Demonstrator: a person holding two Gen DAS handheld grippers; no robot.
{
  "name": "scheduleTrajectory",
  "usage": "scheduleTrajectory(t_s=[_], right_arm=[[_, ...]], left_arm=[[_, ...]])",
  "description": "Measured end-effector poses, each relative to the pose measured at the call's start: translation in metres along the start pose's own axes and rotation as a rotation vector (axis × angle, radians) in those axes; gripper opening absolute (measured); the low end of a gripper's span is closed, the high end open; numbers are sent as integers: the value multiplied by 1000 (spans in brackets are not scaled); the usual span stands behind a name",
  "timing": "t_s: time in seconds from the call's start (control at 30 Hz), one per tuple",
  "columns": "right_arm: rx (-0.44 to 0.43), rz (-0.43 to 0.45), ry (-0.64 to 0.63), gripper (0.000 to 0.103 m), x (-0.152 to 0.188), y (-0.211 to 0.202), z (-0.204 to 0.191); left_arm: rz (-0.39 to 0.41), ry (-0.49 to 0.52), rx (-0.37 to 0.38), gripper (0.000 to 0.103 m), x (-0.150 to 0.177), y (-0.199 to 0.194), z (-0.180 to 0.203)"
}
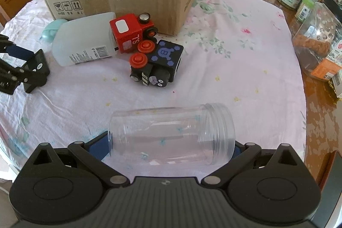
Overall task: Organize rigid objects
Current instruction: 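Grasp the black digital timer with the left tool while the right tool holds the jar, then carry the timer into the box and open the left tool while the right tool carries the jar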
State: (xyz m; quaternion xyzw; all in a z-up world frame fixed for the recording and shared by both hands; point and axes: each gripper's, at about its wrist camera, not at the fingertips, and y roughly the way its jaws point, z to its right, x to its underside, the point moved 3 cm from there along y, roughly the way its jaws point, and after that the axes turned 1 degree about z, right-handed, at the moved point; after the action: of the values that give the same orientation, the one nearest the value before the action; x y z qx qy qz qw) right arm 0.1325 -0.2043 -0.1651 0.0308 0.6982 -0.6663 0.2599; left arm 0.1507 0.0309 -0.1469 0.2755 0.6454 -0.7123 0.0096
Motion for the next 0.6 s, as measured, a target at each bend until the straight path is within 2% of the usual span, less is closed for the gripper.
scheduleTrajectory(t_s=[0.1,0.27,0.6], right_arm=[[22,-3,-26,103,-3,-4,-2],[12,1,-46,103,-5,-11,-4],[16,23,-43,103,-13,-13,-4]], left_arm=[[-7,17,6,73,-2,1,0],[-11,33,11,76,1,0,1],[-12,25,12,70,-2,1,1]])
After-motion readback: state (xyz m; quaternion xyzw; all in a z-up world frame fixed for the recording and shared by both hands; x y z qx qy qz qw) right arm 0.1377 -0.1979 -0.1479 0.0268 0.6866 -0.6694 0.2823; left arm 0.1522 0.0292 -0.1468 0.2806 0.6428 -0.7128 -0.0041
